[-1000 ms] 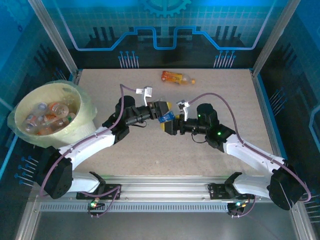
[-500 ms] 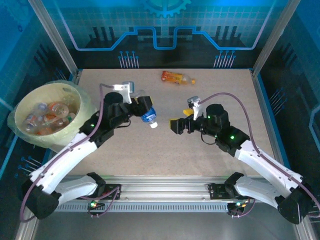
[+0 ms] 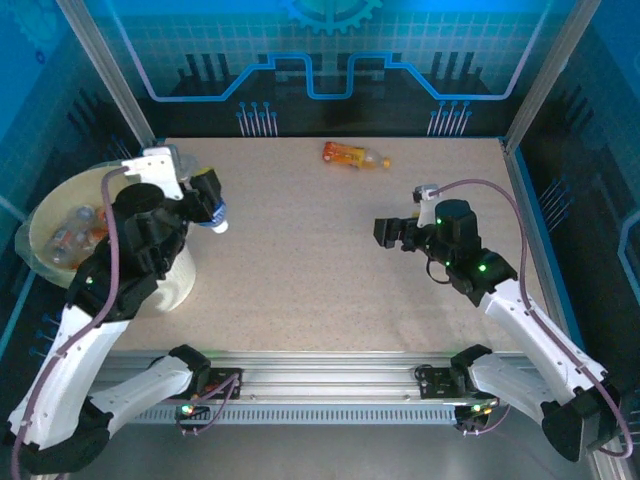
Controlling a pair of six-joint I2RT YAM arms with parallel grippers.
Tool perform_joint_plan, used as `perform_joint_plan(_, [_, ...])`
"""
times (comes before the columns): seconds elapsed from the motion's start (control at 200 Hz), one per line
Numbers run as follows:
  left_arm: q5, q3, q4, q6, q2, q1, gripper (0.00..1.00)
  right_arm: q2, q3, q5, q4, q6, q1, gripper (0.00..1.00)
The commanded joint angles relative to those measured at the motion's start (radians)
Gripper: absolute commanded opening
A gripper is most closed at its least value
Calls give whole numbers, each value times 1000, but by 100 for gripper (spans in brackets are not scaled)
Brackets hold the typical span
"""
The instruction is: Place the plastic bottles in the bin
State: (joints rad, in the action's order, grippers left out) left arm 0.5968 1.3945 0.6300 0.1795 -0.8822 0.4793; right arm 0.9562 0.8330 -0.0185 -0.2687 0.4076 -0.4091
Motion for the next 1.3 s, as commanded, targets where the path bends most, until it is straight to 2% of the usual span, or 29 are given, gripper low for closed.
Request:
perform_joint_plan(0.0, [211, 72, 51, -139, -9, -14, 51, -8, -17, 12, 1, 50, 24, 100])
perform_joint_plan(0.11, [306, 129, 14, -237, -46, -39, 51, -2, -11, -3, -7, 68, 33, 100])
perform_joint_plan(0.19, [357, 162, -19, -301, -87, -90, 51, 3, -5, 6, -7, 71, 35, 100])
perform_joint_plan(0.26, [362, 203, -2, -316, -133, -172, 51, 7, 1, 24, -6, 68, 36, 100])
perform_joint_plan(0.445, [320, 299, 149, -255, -236, -413, 51, 10, 12, 46, -3, 71, 38, 100])
perform_joint_plan(0.64, [234, 353, 270, -199, -289, -609, 52, 18, 26, 72, -3, 73, 41, 100])
perform_joint_plan(0.8, [110, 367, 372, -131, -339, -806, 52, 49, 41, 111, -4, 69, 43, 100])
perform_joint_plan(0.925, [-65, 380, 453, -78, -378, -956, 54, 81, 100, 133, -27, 56, 43, 100])
perform_joint_plan(1.131, [-61, 285, 451, -105, -439, -991, 62, 98, 132, 127, -55, 42, 44, 100])
perform_joint_plan(1.186, [-44, 252, 423, -116, -448, -990, 71, 92, 126, 119, -53, 55, 44, 100])
perform_joint_plan(1.241, [-42, 236, 393, -122, -448, -989, 88, 80, 110, 113, -45, 69, 44, 100])
perform_joint_plan(1.296, [-46, 251, 390, -117, -447, -989, 92, 68, 95, 106, -40, 80, 44, 100])
